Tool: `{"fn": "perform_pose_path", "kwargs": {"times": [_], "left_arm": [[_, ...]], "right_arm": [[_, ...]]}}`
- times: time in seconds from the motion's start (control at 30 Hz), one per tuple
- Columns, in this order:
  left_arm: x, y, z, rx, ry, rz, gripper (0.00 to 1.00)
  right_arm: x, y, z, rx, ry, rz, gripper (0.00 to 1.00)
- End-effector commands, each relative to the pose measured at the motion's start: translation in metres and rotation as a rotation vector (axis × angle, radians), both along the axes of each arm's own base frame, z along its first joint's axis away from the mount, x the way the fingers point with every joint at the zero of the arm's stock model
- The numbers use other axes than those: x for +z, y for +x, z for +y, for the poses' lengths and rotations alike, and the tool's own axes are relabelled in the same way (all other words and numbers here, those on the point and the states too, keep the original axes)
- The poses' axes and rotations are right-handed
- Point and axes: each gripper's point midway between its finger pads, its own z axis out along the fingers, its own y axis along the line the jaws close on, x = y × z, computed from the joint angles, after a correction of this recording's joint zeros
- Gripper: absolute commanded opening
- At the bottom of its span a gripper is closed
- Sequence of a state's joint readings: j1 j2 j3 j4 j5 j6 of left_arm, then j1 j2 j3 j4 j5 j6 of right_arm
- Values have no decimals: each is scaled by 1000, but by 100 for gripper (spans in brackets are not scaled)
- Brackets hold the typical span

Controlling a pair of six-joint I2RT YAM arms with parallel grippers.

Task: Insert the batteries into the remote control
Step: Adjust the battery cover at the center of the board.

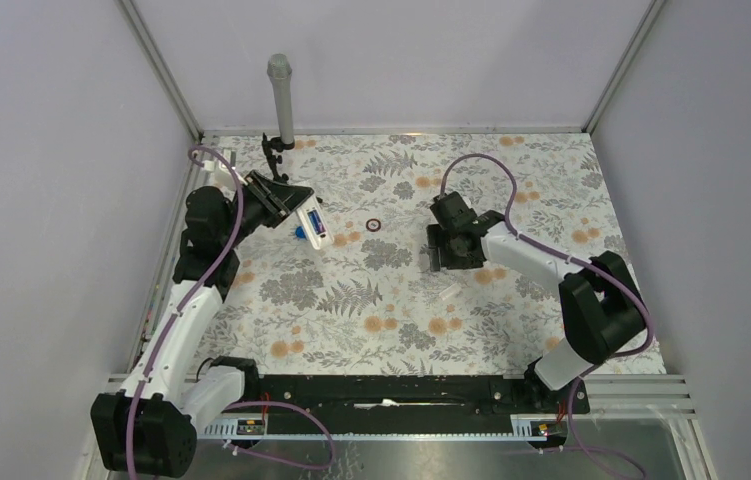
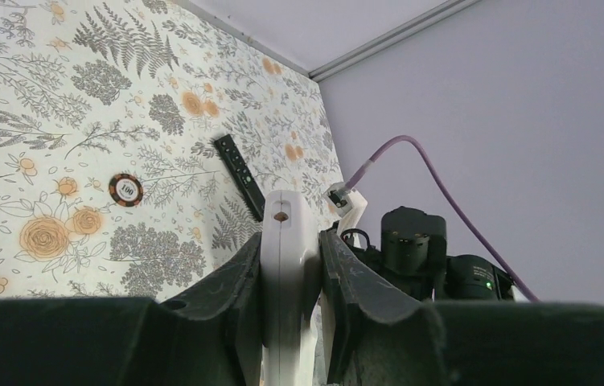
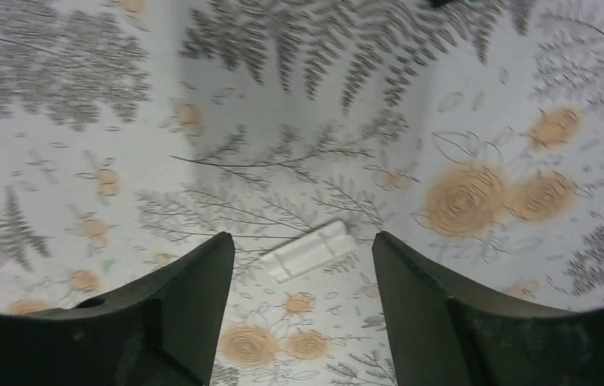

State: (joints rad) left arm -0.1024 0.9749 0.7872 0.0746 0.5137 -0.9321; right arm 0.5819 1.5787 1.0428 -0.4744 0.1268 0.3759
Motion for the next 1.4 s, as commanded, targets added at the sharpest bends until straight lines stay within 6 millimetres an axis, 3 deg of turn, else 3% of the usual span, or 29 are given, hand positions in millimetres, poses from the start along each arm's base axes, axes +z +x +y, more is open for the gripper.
{"fn": "perform_pose_path", "kwargs": {"times": [0.0,0.13,0.33,0.47,0.77,0.97,1.17,1.37], "left_arm": [[12,2,9,50,7,-87,0],[11,0,11,63,4,-91,0],[12,-2,14,72,10,-97,0],[12,-3,15,78,9,-96,0],[13,-6,18,86,8,-103,0],[14,-8,19,84,8,-104,0],[15,-11,21,89,10,-107,0],[14,-15,22,94,9,-108,0]], "right_arm": [[-11,-5,-50,-208,-188,27,66],[-27,-12,-59,-246,-176,94,52],[-36,-16,-53,-141,-150,129,50],[-43,-22,-44,-118,-118,191,40],[-55,-28,-49,-143,-136,235,34],[-57,-21,-47,-138,-140,221,28],[-54,-24,-40,-156,-90,229,0],[-39,-19,-33,-314,-19,231,0]]}}
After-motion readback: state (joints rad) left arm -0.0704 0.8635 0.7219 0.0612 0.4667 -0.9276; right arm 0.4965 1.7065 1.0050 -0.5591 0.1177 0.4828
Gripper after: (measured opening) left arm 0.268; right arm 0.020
